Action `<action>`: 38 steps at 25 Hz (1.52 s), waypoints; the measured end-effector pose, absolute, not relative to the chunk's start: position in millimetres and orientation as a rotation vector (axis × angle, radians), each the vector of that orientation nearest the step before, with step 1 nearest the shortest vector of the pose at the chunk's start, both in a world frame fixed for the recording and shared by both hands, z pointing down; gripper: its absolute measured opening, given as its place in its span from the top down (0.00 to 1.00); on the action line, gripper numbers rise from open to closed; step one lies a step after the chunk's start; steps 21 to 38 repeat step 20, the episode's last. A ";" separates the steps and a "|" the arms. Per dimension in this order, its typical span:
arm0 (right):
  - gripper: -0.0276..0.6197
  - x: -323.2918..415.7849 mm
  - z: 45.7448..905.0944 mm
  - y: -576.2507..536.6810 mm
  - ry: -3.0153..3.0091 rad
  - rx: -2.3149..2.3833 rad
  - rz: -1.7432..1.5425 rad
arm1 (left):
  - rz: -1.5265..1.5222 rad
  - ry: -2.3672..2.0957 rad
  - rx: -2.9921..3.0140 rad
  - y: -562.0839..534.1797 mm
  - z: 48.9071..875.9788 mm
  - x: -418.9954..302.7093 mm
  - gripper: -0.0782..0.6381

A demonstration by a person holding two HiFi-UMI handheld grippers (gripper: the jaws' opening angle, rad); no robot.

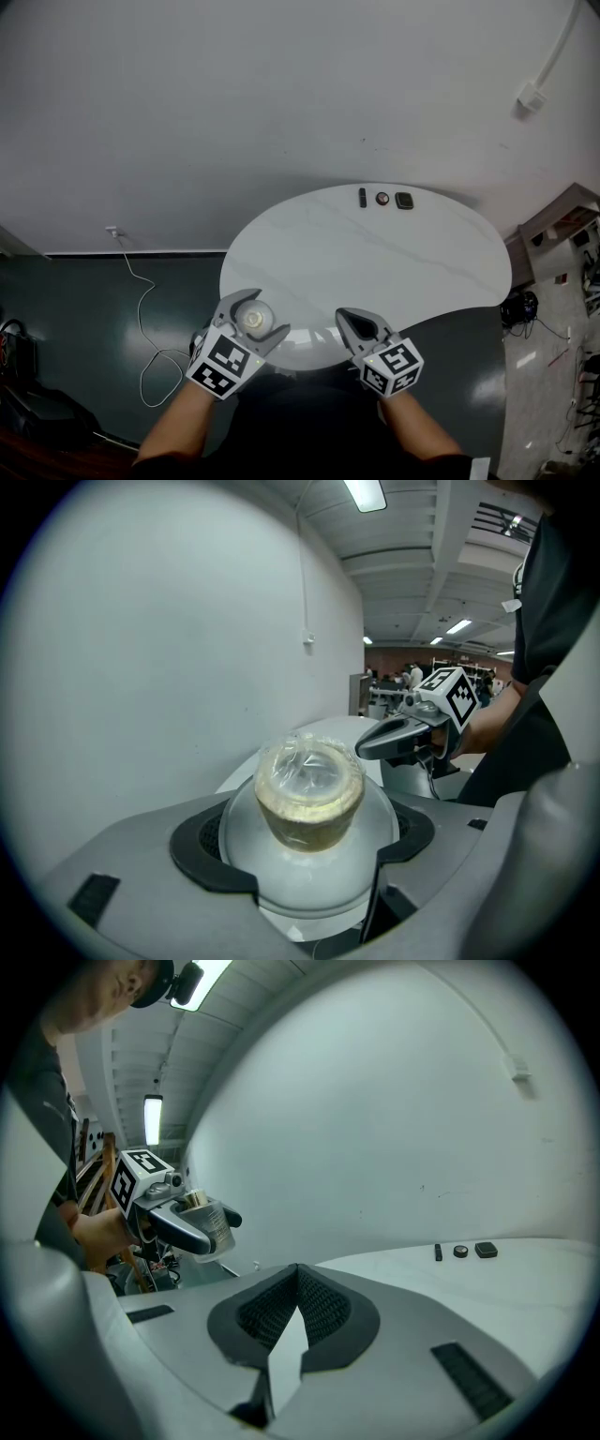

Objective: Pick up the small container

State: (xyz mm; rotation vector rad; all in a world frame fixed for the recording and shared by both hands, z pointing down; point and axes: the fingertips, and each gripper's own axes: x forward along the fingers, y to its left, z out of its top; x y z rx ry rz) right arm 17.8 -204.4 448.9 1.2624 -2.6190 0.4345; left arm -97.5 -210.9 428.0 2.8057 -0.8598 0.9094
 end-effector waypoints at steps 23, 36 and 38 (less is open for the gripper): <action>0.96 13.2 448.2 -208.8 -2.626 1.234 0.437 | 0.924 -0.867 2.803 -220.0 433.4 -98.5 0.41; 0.96 13.2 448.2 -208.8 -2.626 1.234 0.437 | 0.924 -0.867 2.803 -220.0 433.4 -98.5 0.41; 0.96 13.2 448.2 -208.8 -2.626 1.234 0.437 | 0.924 -0.867 2.803 -220.0 433.4 -98.5 0.41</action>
